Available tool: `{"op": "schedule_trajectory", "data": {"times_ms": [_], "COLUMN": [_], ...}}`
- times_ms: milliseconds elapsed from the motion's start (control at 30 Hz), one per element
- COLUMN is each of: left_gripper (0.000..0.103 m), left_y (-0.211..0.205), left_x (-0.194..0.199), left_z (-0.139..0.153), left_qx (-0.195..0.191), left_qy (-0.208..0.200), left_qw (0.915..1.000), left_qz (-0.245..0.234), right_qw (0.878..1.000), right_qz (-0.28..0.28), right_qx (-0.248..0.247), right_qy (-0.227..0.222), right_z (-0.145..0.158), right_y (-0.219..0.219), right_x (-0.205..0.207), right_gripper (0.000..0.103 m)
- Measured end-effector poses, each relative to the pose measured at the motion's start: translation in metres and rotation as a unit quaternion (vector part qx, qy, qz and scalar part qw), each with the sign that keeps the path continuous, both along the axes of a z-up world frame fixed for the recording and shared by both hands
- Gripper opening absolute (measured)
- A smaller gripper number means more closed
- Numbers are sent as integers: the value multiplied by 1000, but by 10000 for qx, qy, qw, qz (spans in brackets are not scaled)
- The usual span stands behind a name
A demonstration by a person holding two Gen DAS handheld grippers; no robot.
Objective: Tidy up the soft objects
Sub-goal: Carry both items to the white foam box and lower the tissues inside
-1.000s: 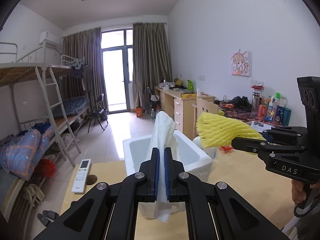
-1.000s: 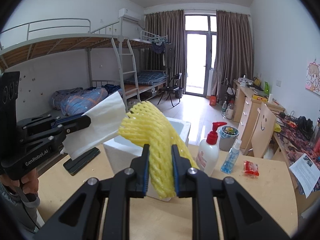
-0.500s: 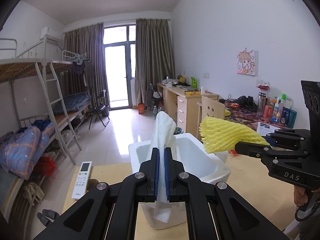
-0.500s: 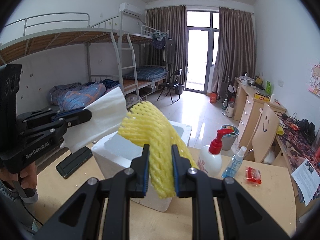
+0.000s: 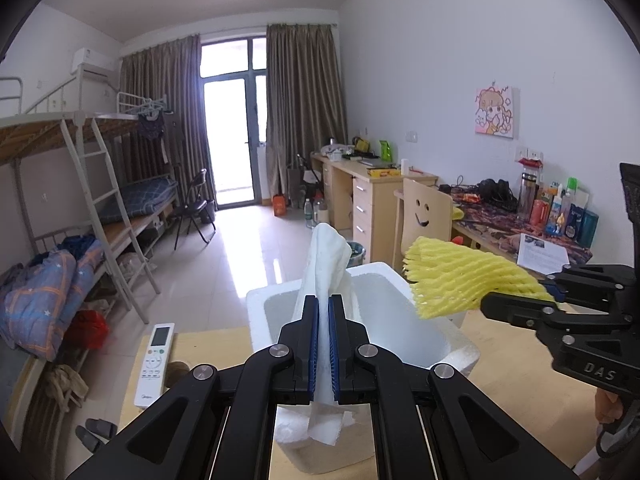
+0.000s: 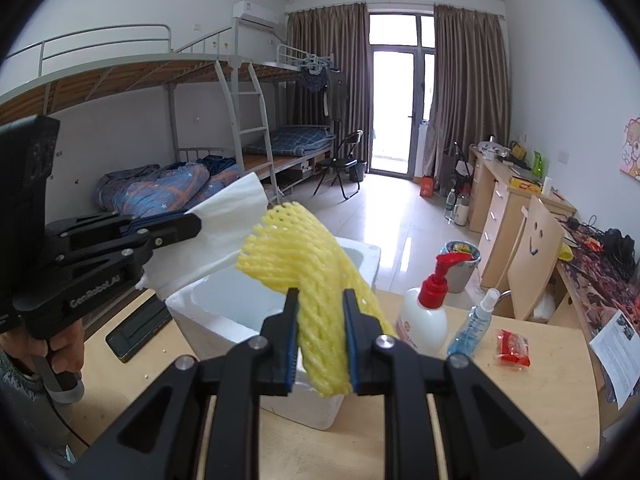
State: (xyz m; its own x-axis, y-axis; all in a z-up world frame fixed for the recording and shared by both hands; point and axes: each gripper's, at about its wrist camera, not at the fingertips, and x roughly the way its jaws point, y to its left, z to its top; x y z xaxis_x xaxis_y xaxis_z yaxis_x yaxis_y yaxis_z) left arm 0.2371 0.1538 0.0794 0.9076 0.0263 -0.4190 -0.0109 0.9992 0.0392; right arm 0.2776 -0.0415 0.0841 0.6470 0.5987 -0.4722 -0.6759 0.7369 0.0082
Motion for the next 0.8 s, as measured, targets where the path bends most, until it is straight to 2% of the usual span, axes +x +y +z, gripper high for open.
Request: {"op": "schedule_trajectory", "data": {"times_ms": [467,633,800], "left_gripper": [5,5,7], "left_y": [-15,-13,-13], "left_x": [30,42,51], "left_z": [-8,-12,-17], "left_qx": [-79,-190,-134], "left_qy": [287,493,658], "left_qw": [9992,9984,9976], "left_qz": [-251,-191,-160], "right_qw": [9995,9992,9991], "right_qz": [-315,-392,-423], "right_qx": [40,65,92], "right_qy": [47,46,30], "right_z": [0,0,0], "right_y": [-23,-29,-32], "right_x": [3,3,2], "right_gripper": [23,23,23]}}
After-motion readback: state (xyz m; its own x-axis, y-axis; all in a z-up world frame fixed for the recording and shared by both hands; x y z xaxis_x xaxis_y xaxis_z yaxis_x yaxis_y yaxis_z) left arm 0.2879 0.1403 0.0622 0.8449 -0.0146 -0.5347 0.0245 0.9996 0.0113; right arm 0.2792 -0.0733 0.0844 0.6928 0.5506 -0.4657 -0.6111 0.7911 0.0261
